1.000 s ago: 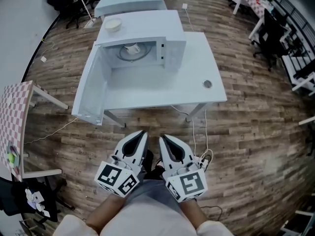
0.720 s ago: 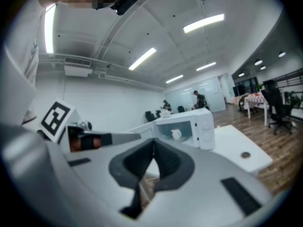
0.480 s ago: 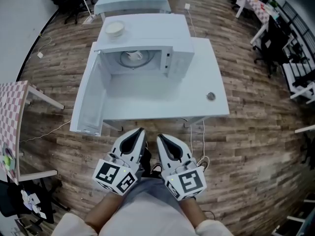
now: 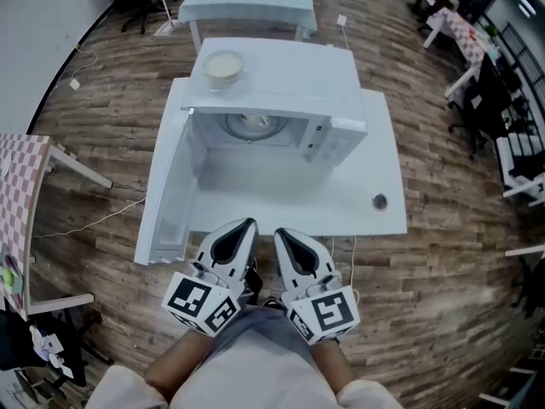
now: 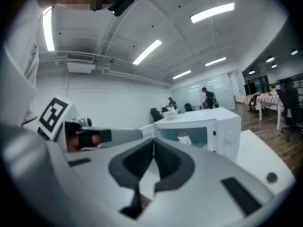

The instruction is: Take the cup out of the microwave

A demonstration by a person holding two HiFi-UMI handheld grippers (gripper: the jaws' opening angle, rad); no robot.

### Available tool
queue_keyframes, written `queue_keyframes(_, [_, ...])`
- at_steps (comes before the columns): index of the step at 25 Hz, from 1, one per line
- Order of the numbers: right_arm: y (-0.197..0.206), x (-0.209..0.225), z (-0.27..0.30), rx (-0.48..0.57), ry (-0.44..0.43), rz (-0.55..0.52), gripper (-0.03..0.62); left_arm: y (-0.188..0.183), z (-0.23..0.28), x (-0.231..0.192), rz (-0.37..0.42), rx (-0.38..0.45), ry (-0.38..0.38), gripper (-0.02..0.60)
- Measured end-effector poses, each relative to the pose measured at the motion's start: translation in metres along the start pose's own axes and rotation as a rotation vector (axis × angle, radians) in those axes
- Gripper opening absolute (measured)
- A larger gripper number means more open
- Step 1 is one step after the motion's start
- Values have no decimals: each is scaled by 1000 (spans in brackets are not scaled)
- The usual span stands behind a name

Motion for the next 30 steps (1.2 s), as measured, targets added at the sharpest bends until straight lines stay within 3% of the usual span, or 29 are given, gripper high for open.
queue_keyframes(13, [-26,-13,68,38,28,-48,23,-39,17,-53,52,67,56,14])
queue_keyframes(30, [-24,1,113,10,26,-28,23,-35,43,-89,18,55,27,15])
Point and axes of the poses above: the fingertips, and each gripper's own axes: z forward along the fingers, x to its right, y out of its underside, the point moved 10 cm from there along -z, backward along the fingers, and after that the axes turned 13 degrees about y, right-handed, at the moved point
